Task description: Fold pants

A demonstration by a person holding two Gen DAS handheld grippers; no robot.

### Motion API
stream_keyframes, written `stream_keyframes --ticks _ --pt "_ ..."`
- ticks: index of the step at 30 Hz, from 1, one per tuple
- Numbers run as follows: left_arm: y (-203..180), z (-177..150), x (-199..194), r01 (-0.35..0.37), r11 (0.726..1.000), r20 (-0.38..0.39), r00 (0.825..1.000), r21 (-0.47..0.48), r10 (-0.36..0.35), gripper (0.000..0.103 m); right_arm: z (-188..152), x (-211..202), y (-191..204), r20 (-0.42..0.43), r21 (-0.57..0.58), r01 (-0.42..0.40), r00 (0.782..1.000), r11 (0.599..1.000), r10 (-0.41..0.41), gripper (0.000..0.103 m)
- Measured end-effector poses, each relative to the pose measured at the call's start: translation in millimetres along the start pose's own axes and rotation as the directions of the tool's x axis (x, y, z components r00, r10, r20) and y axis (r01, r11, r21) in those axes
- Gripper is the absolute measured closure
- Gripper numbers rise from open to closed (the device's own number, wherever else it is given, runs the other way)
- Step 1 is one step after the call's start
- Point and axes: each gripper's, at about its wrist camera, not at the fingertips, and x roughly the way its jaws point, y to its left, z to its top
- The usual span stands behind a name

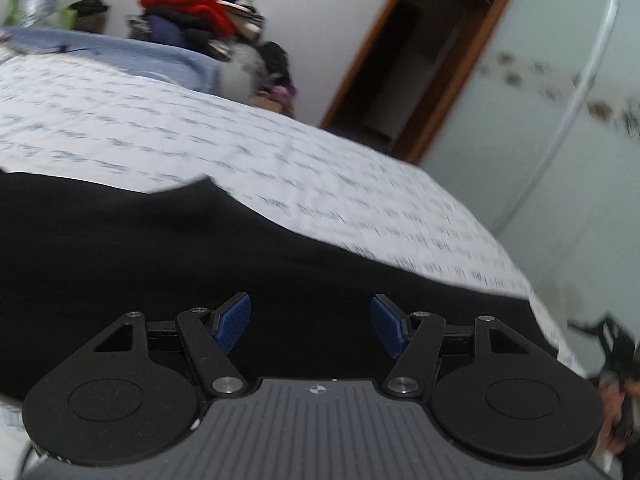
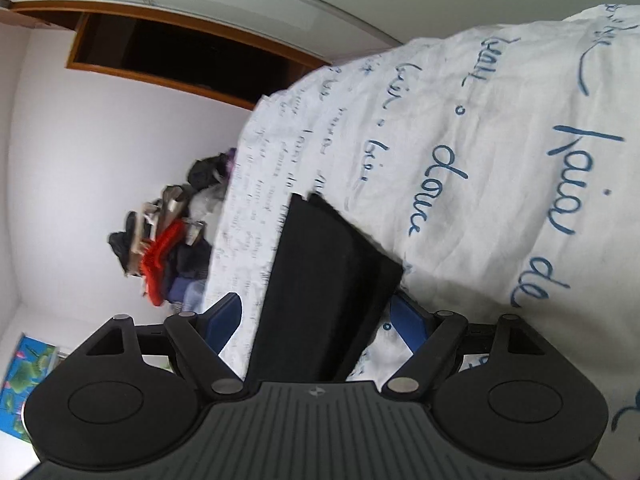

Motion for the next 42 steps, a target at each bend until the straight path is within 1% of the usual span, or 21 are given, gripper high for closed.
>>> stream_keyframes --ticks 3,5,7,8,12,13,14,15,16,18,23,25,26,27,29,32,33,34,36,40,42 --pt "-11 -13 12 0.008 1.0 -0.038 0.999 0.029 -0.007 0.035 1 5 4 0.003 -0.04 0.01 1.0 0.999 -0.01 0.021" --pt "-13 -21 17 0.0 0.999 -0.071 0.997 0.034 0.002 0.035 -2 4 6 0.031 -0.057 0.002 1.0 0.998 -0.001 0.022" --pt "-11 -26 20 0.003 0.999 -0.093 0.996 0.034 0.0 0.035 -5 6 8 0.046 -0.098 0.024 0.999 0.995 -0.02 0.039" --pt "-10 -28 18 0.002 0.999 -0.098 0.995 0.035 0.002 0.035 -5 9 7 0.044 -0.115 0.05 0.998 0.992 -0.045 0.043" --pt "-8 -33 19 -0.007 0.999 -0.105 0.994 0.039 0.011 0.035 -9 8 7 0.05 -0.14 0.078 0.996 0.987 -0.072 0.043" --pt "-7 -34 19 -0.007 0.999 -0.105 0.994 0.038 0.011 0.034 -12 10 9 0.061 -0.15 0.09 0.995 0.985 -0.082 0.048" --pt "-8 -33 19 -0.01 0.999 -0.104 0.994 0.037 0.014 0.034 -14 12 11 0.069 -0.164 0.1 0.994 0.981 -0.09 0.061" --pt "-8 -33 18 -0.013 0.999 -0.103 0.995 0.036 0.017 0.034 -15 14 13 0.064 -0.169 0.121 0.992 0.978 -0.112 0.098" --pt "-8 -32 17 -0.014 0.999 -0.101 0.995 0.035 0.017 0.033 -13 18 10 0.047 -0.159 0.143 0.989 0.977 -0.137 0.097" --pt "-7 -30 14 -0.02 0.999 -0.094 0.995 0.032 0.023 0.03 -12 16 5 0.054 -0.118 0.123 0.992 0.985 -0.118 0.097" --pt "2 -31 10 -0.03 0.999 -0.08 0.996 0.011 0.031 0.024 -15 -7 11 0.101 -0.106 0.062 0.994 0.992 -0.051 0.097" --pt "4 -33 13 -0.032 0.999 -0.086 0.996 0.005 0.032 0.024 -12 1 -6 0.089 -0.078 0.108 0.991 0.991 -0.101 0.099" --pt "3 -33 13 -0.033 0.999 -0.084 0.996 0.011 0.034 0.024 -10 7 -18 0.076 -0.051 0.105 0.992 0.993 -0.101 0.1" --pt "2 -32 12 -0.03 0.999 -0.082 0.996 0.017 0.032 0.024 -9 7 -23 0.077 -0.051 0.07 0.995 0.996 -0.066 0.098" --pt "2 -30 11 -0.015 1.0 -0.076 0.997 0.011 0.016 0.024 -8 1 -16 0.073 -0.072 0.059 0.996 0.996 -0.054 0.089" --pt "3 -32 12 -0.017 1.0 -0.077 0.997 0.008 0.017 0.024 -7 -22 -12 0.142 -0.052 0.021 0.99 0.998 -0.014 0.068" --pt "3 -32 12 -0.015 1.0 -0.078 0.997 0.006 0.016 0.024 -6 -31 -12 0.177 -0.048 0.032 0.984 0.998 -0.023 0.041" --pt "3 -34 13 -0.014 1.0 -0.078 0.997 0.008 0.015 0.024 -6 -40 -12 0.199 -0.045 0.052 0.979 0.998 -0.042 0.019" --pt "1 -35 14 -0.016 1.0 -0.079 0.997 0.02 0.017 0.023 -6 -44 -15 0.174 -0.056 0.033 0.984 0.998 -0.023 0.019" --pt "-2 -35 15 -0.016 1.0 -0.083 0.996 0.027 0.018 0.022 -8 -28 -9 0.083 -0.06 0.012 0.997 0.998 -0.007 0.019" --pt "-2 -34 15 -0.015 1.0 -0.086 0.996 0.026 0.017 0.022 -9 -14 -10 0.042 -0.007 -0.012 0.999 1.0 0.013 0.019"
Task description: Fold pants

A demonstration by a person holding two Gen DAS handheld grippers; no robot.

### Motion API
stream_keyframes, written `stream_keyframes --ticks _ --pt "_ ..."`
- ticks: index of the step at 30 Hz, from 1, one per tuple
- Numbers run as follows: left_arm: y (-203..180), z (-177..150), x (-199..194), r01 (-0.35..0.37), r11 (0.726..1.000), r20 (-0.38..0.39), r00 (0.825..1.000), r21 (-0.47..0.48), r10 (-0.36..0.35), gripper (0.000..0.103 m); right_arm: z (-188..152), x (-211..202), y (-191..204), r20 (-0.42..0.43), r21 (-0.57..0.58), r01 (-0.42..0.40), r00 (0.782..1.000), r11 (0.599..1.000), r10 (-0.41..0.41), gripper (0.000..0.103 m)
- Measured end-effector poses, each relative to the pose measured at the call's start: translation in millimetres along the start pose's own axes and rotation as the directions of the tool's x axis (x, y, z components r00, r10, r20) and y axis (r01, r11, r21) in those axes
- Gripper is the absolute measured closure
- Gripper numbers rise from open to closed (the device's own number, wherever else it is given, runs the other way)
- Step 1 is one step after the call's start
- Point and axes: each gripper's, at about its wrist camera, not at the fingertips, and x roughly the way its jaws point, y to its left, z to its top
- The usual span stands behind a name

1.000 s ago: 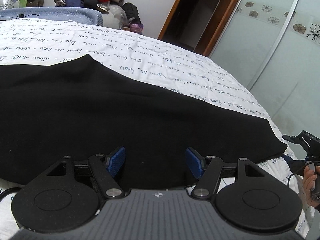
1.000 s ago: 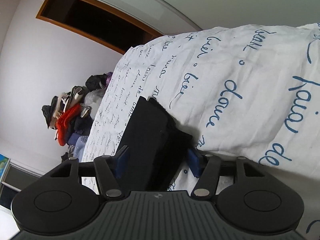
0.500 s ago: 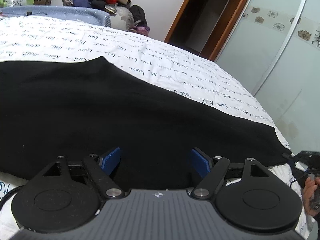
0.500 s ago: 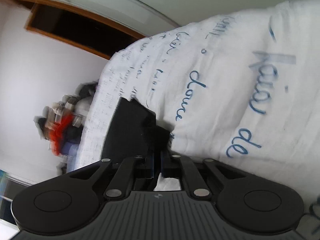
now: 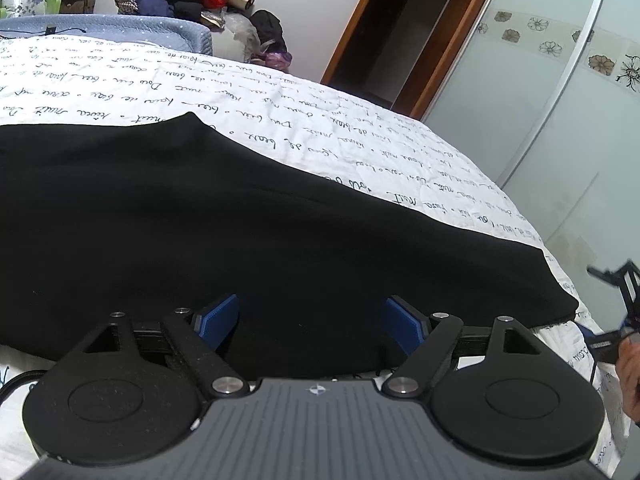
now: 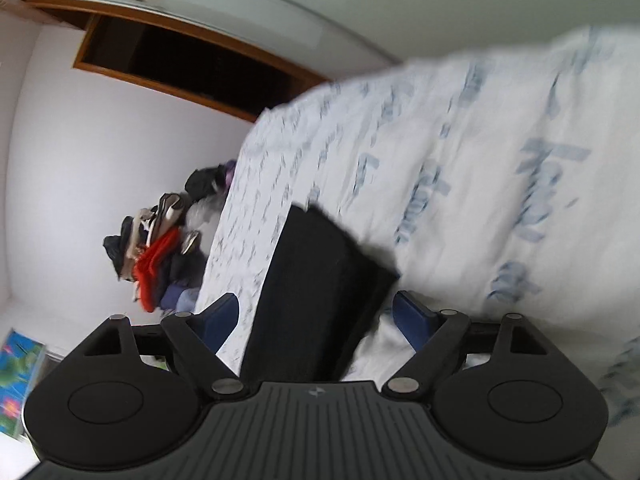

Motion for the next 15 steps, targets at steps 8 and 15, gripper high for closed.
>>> stream_keyframes --ticks 8,15 --pt "3 -3 -4 -0.003 1.0 -0.001 1.0 0.003 0.003 0.021 -1 17 7 0.093 0.039 -0.051 0.995 0.998 0.047 0.02" --pt "-6 1 2 -0.009 1.0 -0.016 1.0 0.016 0.009 0.02 -15 34 27 0.11 -0.163 0.05 0.993 0.985 -0.032 0.035"
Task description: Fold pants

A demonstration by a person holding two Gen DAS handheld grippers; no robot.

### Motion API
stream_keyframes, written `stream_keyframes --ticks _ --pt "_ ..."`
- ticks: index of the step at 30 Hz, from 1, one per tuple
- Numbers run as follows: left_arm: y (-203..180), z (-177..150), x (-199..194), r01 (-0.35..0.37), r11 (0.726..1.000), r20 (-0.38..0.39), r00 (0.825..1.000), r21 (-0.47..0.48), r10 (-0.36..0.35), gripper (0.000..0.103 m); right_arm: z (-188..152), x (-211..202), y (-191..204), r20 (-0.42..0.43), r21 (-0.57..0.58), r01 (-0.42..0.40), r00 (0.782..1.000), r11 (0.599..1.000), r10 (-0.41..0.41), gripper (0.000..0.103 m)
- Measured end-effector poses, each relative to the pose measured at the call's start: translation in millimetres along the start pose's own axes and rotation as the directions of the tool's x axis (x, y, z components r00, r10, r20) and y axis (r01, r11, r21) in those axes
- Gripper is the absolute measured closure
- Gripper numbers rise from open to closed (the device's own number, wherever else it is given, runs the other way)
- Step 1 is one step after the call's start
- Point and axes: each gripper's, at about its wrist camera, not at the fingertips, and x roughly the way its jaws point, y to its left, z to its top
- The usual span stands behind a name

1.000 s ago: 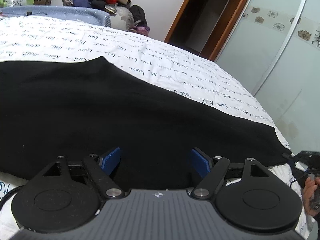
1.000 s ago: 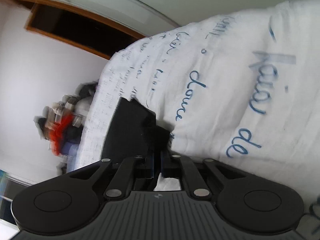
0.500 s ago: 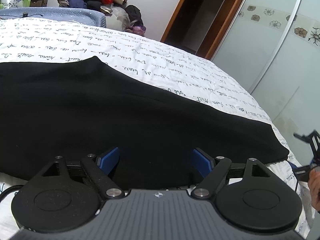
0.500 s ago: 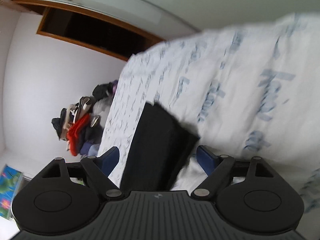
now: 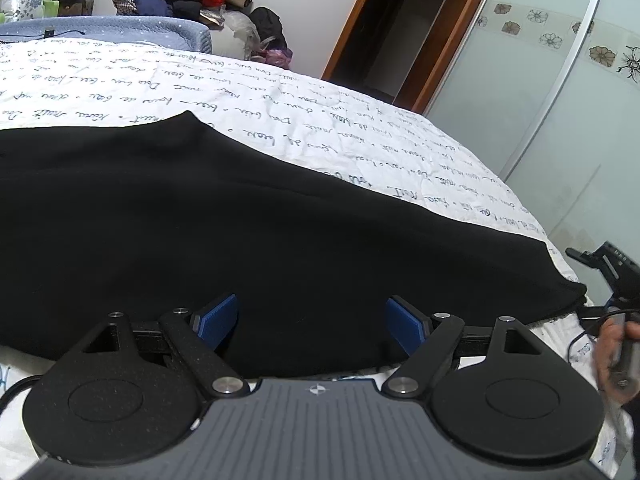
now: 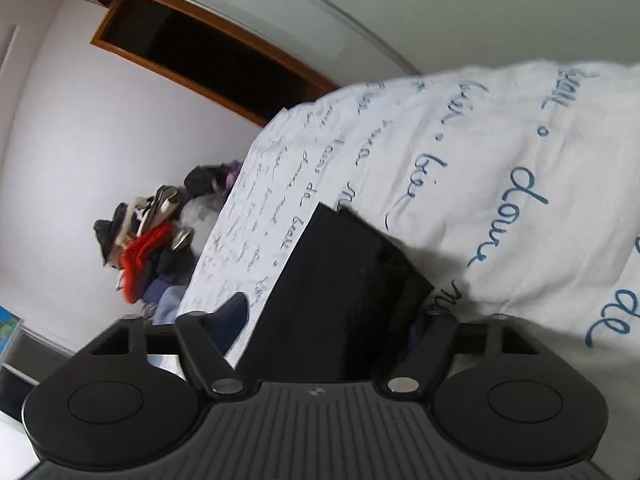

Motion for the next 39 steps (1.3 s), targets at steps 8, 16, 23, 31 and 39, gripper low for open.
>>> stream_keyframes --ticks 8,16,23,31,39 --pt "-10 -5 4 -0.006 0.999 -0.014 1.0 0.044 0.006 0.019 -9 4 -9 0.055 -0.066 0.002 0.999 0.998 0.001 0.055" --pt "-24 -5 8 0.004 0.997 -0.041 0.999 0.079 -0.001 0.019 -18 5 -12 0.082 -0.124 0.051 0.996 0.991 -0.041 0.094" --pt "-56 14 23 0.065 0.989 -0.081 0.995 0.13 -0.055 0.019 -18 5 -14 0.095 -0.112 0.056 0.994 0.992 -0.045 0.098" --pt "-166 112 65 0.315 0.934 -0.187 0.941 0.169 -0.283 0.007 -56 4 46 0.249 -0.493 0.2 0.965 0.847 -0.083 0.099" --pt "-312 121 160 0.481 0.858 -0.461 0.811 0.178 -0.359 0.01 -90 5 78 0.304 -0.694 0.261 0.951 0.671 -0.055 0.099"
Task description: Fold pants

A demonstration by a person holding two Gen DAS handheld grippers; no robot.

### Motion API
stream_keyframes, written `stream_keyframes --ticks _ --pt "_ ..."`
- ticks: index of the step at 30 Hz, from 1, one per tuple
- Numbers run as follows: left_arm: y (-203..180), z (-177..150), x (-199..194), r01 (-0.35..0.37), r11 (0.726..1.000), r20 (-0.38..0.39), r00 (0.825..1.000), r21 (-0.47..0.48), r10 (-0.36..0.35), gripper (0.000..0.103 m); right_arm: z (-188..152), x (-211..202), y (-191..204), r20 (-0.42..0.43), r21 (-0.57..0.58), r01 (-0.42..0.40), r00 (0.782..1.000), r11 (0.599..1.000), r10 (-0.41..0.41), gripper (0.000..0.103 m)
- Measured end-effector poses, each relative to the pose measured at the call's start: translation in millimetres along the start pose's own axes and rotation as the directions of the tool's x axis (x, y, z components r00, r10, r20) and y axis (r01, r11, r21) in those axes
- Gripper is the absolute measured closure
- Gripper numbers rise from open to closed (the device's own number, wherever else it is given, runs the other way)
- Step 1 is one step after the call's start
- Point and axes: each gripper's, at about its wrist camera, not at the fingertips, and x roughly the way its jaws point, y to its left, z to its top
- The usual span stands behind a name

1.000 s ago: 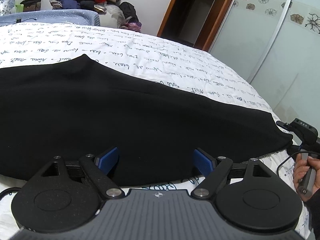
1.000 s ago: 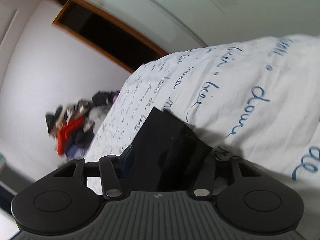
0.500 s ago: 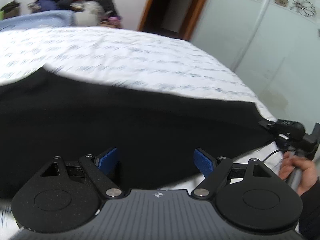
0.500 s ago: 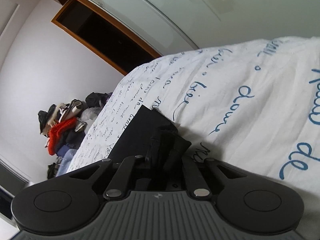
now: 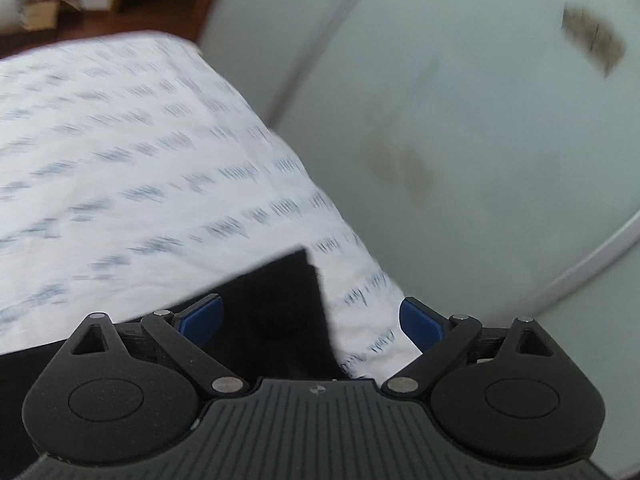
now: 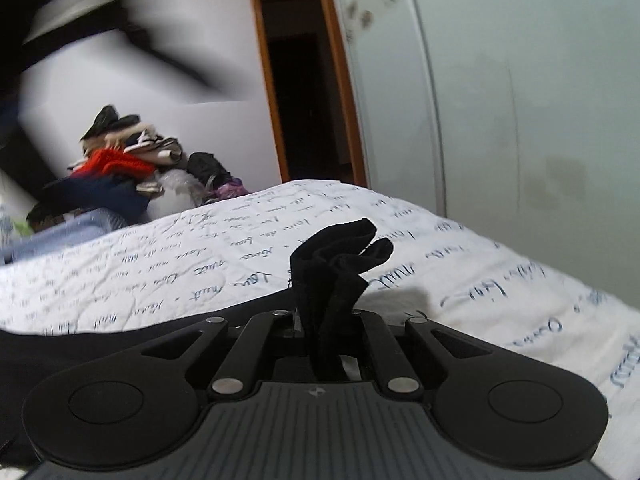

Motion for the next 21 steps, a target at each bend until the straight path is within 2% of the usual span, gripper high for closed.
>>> stream_keyframes --ticks 1,3,6,7,8,9,12,13,14,17,21 --pt "-10 4 15 -0.01 1.0 -0.037 0.999 0.029 0.011 0.01 0 0 3 -0.001 -0.017 -0.001 1.0 1.0 0.001 0.099" --pt "-26 4 41 -0.068 0.993 -0.103 0.992 0.099 0.079 0.011 -1 1 7 -0.005 -0.037 -0.002 1.0 0.999 0.001 0.099" --pt "-38 1 73 -0.133 0.974 -0.198 0.965 0.186 0.169 0.016 -1 1 9 -0.009 -0.053 -0.009 1.0 0.999 0.008 0.099" --pt "-36 0 79 -0.15 0.967 -0.228 0.954 0.205 0.196 0.023 -1 2 10 -0.013 -0.056 -0.014 1.0 0.998 0.013 0.099" --pt "-35 -1 86 -0.173 0.961 -0.252 0.941 0.216 0.226 0.035 -1 3 10 -0.017 -0.059 -0.016 1.0 0.998 0.016 0.099" --pt "-31 -1 88 -0.191 0.958 -0.259 0.935 0.213 0.244 0.039 -3 2 11 -0.018 -0.061 -0.016 1.0 0.998 0.015 0.099" --pt "-18 -1 89 -0.234 0.954 -0.247 0.929 0.19 0.277 0.045 -3 3 10 -0.028 -0.05 -0.023 0.999 0.998 0.022 0.099" --pt "-14 -2 87 -0.246 0.951 -0.229 0.93 0.188 0.286 0.067 -2 3 9 -0.029 -0.047 -0.026 0.999 0.999 0.025 0.099" --pt "-13 0 83 -0.26 0.948 -0.201 0.934 0.184 0.295 0.1 -2 3 8 -0.03 -0.046 -0.028 0.999 0.999 0.026 0.099" --pt "-4 -5 66 -0.271 0.948 -0.113 0.95 0.166 0.291 0.098 -2 2 9 -0.031 -0.051 -0.029 0.999 0.998 0.027 0.099" --pt "5 -15 42 -0.254 0.962 -0.039 0.965 0.103 0.259 0.098 -3 -2 12 -0.014 -0.074 -0.035 0.999 0.997 0.034 0.099"
